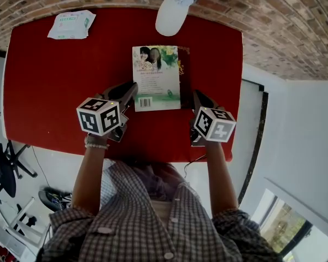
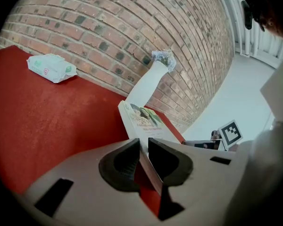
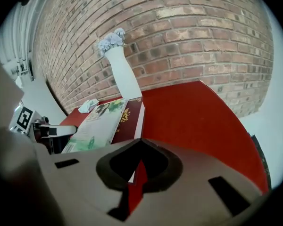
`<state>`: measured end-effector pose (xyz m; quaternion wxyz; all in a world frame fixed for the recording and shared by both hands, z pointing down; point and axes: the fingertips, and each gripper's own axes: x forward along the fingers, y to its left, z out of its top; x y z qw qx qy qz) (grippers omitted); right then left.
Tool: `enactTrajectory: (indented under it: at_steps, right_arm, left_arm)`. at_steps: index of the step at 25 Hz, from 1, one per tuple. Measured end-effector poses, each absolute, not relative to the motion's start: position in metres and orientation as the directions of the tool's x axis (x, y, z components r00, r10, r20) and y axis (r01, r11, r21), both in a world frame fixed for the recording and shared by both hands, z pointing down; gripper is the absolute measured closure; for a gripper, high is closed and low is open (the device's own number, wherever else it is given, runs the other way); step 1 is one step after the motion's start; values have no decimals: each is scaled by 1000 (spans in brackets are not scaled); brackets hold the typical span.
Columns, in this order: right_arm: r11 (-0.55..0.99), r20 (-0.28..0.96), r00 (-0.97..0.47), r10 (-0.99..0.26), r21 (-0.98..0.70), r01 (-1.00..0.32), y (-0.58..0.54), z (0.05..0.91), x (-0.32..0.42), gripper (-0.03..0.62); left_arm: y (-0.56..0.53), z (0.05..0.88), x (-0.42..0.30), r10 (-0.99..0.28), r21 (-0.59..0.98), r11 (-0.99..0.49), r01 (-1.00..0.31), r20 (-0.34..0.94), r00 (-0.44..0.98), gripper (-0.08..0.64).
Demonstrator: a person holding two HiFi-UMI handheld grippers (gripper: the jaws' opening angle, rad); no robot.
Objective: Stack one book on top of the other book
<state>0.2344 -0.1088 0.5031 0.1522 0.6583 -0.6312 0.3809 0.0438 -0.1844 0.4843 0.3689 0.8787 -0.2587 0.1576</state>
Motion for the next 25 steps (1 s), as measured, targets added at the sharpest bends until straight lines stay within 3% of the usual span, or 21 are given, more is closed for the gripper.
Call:
enactTrajectory:
  at_steps: [17, 20, 25]
  right_arm:
    - [-159, 665, -85, -742, -298, -941, -110, 501, 235, 586]
    - [-157, 644, -49, -763, -258, -953, -108, 493, 239, 586]
    - [-150, 566, -24, -824, -259, -954, -94, 469, 240, 586]
  left_arm:
    - [-183, 481, 80, -333, 549, -631, -547, 446, 831, 500]
    - [-183, 470, 76, -355, 518, -655, -550, 432, 829, 552]
    - [-170, 446, 72, -355, 483, -709, -514, 386, 852, 552]
